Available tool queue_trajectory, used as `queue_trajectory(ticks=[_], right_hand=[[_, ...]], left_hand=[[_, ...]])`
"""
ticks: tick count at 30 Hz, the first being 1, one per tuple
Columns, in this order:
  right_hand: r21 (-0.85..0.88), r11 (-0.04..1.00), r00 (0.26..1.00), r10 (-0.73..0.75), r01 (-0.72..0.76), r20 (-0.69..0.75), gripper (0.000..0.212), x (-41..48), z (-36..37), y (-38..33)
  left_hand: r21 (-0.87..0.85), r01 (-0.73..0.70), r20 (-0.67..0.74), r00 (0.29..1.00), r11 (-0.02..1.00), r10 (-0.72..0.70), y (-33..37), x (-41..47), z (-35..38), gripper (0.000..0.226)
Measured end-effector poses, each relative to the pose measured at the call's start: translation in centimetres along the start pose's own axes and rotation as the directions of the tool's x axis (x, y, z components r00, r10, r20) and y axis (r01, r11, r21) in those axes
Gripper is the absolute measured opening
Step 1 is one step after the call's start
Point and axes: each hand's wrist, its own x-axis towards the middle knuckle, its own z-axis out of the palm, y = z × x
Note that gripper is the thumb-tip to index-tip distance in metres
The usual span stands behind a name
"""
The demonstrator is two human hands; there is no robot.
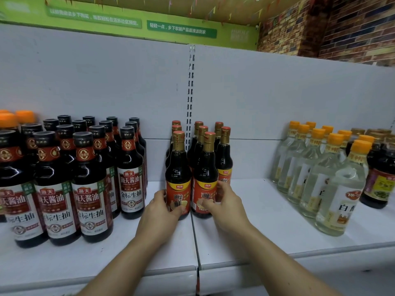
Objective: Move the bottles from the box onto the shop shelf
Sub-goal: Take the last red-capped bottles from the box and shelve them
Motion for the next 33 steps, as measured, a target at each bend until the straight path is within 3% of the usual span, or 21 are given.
queue_trajectory(ticks=[19, 27, 30, 33], right_hand=[[-0.023, 1.0, 1.0, 0.002, -0.002, -0.021, 0.063, -0.3, 0.9, -0.3], [0.009, 0.995, 0.992, 0.095, -0.096, 0.078, 0.077, 0.5, -0.8, 0.3], [-0.021, 0.994, 0.988, 0.112, -0.11, 0.106, 0.06, 0.4, -1.2, 0.6], [-0.009, 0.991, 0.987, 0.132, -0.132, 0.087, 0.056, 0.3, -1.1, 1.3]], left_hand=[[0.005, 0.008, 0.006, 1.0, 1.0, -0.008, 0.0, -0.2, -0.2, 0.063], [-0.01, 0.028, 0.034, 0.999, 1.0, -0.027, -0.5, -0.3, -0.3, 0.064], [-0.032, 0.024, 0.035, 0.999, 0.999, -0.023, -0.4, -0.3, -0.3, 0.064], [-0.071, 0.039, 0.041, 0.999, 0.997, -0.036, -0.5, -0.3, -0.4, 0.069]])
